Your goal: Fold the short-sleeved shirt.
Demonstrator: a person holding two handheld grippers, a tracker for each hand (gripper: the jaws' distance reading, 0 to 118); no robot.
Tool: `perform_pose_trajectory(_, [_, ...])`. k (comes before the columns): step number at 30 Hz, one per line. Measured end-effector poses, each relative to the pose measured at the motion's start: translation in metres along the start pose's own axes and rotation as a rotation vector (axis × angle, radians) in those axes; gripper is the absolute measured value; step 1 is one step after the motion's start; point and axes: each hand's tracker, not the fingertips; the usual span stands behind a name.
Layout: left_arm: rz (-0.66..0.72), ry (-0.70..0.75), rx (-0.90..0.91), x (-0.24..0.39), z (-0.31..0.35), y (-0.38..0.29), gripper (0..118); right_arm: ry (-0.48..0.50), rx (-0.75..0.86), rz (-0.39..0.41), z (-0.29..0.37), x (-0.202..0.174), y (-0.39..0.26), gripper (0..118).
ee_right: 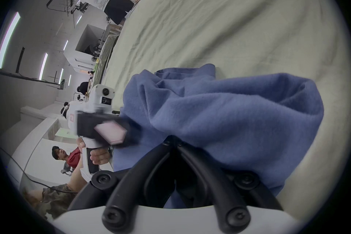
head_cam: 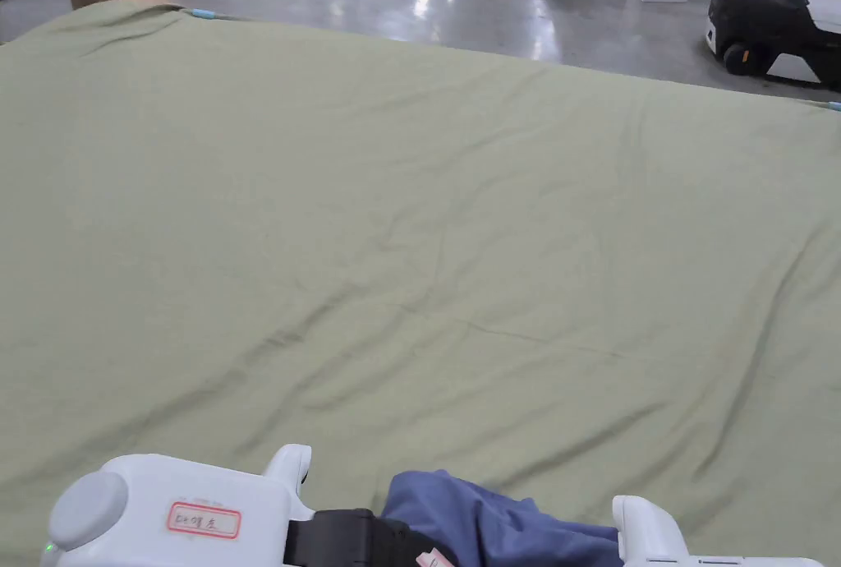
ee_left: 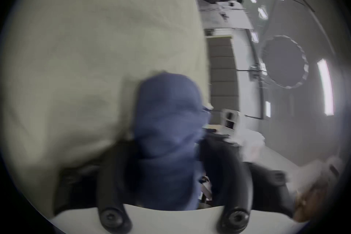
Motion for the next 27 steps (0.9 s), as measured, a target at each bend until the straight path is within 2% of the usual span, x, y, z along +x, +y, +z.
perform_pose_trajectory(1, [0.010,0.034,0.004,-0.003,0.000,0.000,39,-0.011,0.003,0.014,0.002,-0.003,0.000,2])
perform_pose_trajectory(2, [0.041,-0.094,-0.003,-0.007,0.004,-0.002,39,-0.017,0.002,0.029,0.008,-0.007,0.000,2])
perform_pose_trajectory(7, [-0.064,-0.002,-0.021,0.009,0.046,-0.010,39,-0.012,0.109,0.041,0.048,-0.020,-0.007,2])
perform_pose_trajectory(11, [-0.096,0.157,0.024,-0.007,0.122,0.001,39,-0.113,0.162,0.042,0.057,-0.031,-0.003,2])
perform_pose_trajectory(15, [-0.074,0.296,0.098,-0.032,0.199,0.018,39,-0.165,0.116,0.075,0.033,-0.054,0.002,2])
perform_pose_trajectory(24, [-0.029,0.474,0.235,-0.091,0.346,0.044,39,-0.122,-0.055,0.210,-0.037,-0.129,0.006,2])
perform_pose_trajectory(27, [-0.010,0.571,0.243,-0.090,0.371,0.049,39,-0.133,-0.100,0.258,-0.049,-0.148,0.006,2])
